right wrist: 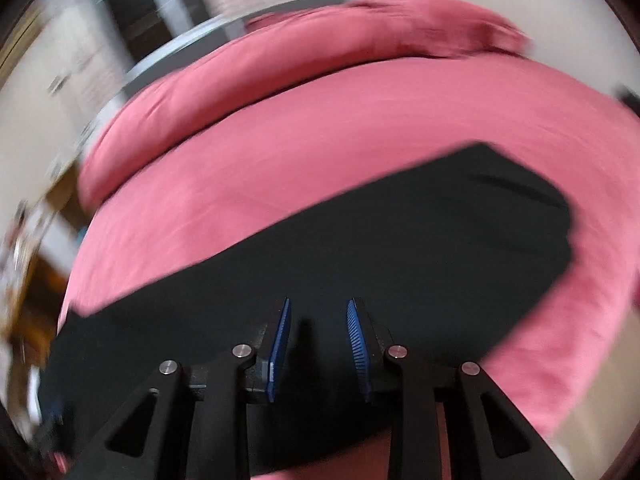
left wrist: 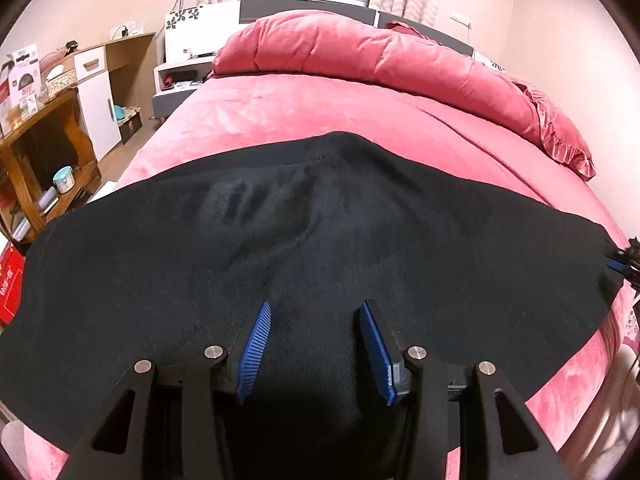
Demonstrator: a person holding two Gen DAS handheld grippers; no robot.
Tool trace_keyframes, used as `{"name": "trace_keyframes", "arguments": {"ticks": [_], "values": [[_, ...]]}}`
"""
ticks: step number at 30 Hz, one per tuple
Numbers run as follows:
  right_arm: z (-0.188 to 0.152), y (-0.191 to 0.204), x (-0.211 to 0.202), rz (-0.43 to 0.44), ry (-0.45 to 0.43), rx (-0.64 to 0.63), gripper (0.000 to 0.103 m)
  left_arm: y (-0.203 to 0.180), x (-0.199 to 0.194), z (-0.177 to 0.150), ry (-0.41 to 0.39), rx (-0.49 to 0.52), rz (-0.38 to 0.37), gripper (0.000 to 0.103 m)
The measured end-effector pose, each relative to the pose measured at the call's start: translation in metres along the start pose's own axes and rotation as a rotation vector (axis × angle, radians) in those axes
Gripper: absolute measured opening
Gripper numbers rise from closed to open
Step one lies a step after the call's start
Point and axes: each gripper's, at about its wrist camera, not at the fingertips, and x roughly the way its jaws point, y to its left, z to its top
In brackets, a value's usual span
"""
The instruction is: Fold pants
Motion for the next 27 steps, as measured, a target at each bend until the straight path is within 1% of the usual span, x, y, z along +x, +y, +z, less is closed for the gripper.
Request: {"name": "trace_keyframes", "arguments": {"ticks": [1, 2, 4, 6, 8, 10, 13, 14, 16, 17, 18, 19, 20, 22, 24, 25, 27], "values": [[0.002, -0.020, -0.006, -0.016, -0.017, 0.062, 0.030, 0.000, 0.000, -0.001, 0.000, 0.000, -0.001, 0.047], [0.003, -0.041, -0.013, -0.018, -0.035, 0.137, 0.034, 0.000, 0.000, -0.001, 0.001, 0.000, 0.000, 0.047], [0.002, -0.077, -0.019, -0.025, -0.043, 0.267, 0.039, -0.001, 0.001, -0.002, 0.002, 0.006, 0.004, 0.048], [0.000, -0.115, -0.026, -0.021, -0.070, 0.412, 0.040, -0.001, 0.001, -0.003, 0.003, 0.012, 0.008, 0.048], [-0.001, -0.137, -0.028, -0.015, -0.086, 0.485, 0.040, 0.000, 0.001, -0.003, 0.004, 0.012, 0.006, 0.048], [-0.004, -0.158, -0.030, -0.031, -0.095, 0.563, 0.040, 0.001, 0.001, -0.003, 0.006, 0.005, 0.000, 0.048], [-0.008, -0.183, -0.023, 0.015, -0.094, 0.663, 0.040, 0.001, 0.001, -0.003, 0.008, 0.000, -0.002, 0.048], [-0.008, -0.192, -0.019, 0.068, -0.111, 0.699, 0.040, 0.001, 0.001, -0.003, 0.009, 0.002, 0.000, 0.048], [-0.005, -0.195, -0.011, 0.105, -0.120, 0.728, 0.040, 0.000, 0.001, -0.004, 0.011, 0.008, 0.007, 0.048], [-0.003, -0.200, -0.006, 0.121, -0.114, 0.736, 0.037, -0.001, 0.002, -0.004, 0.012, 0.012, 0.010, 0.048], [0.001, -0.202, -0.001, 0.130, -0.104, 0.733, 0.034, -0.001, 0.002, -0.005, 0.013, 0.013, 0.011, 0.048], [0.004, -0.200, 0.002, 0.128, -0.098, 0.728, 0.026, -0.001, 0.002, -0.005, 0.013, 0.013, 0.012, 0.048], [0.009, -0.199, 0.005, 0.141, -0.089, 0.716, 0.015, -0.002, 0.003, -0.004, 0.013, 0.013, 0.012, 0.048], [0.019, -0.196, 0.009, 0.150, -0.093, 0.681, 0.010, -0.001, 0.003, -0.004, 0.014, 0.013, 0.011, 0.048], [0.032, -0.193, -0.004, 0.134, -0.154, 0.607, 0.007, -0.002, 0.003, -0.004, 0.014, 0.012, 0.011, 0.048], [0.037, -0.193, -0.006, 0.124, -0.163, 0.587, 0.007, -0.002, 0.003, -0.004, 0.014, 0.012, 0.011, 0.048], [0.037, -0.188, -0.004, 0.081, -0.135, 0.535, 0.007, -0.003, 0.004, -0.005, 0.014, 0.016, 0.016, 0.049]]}}
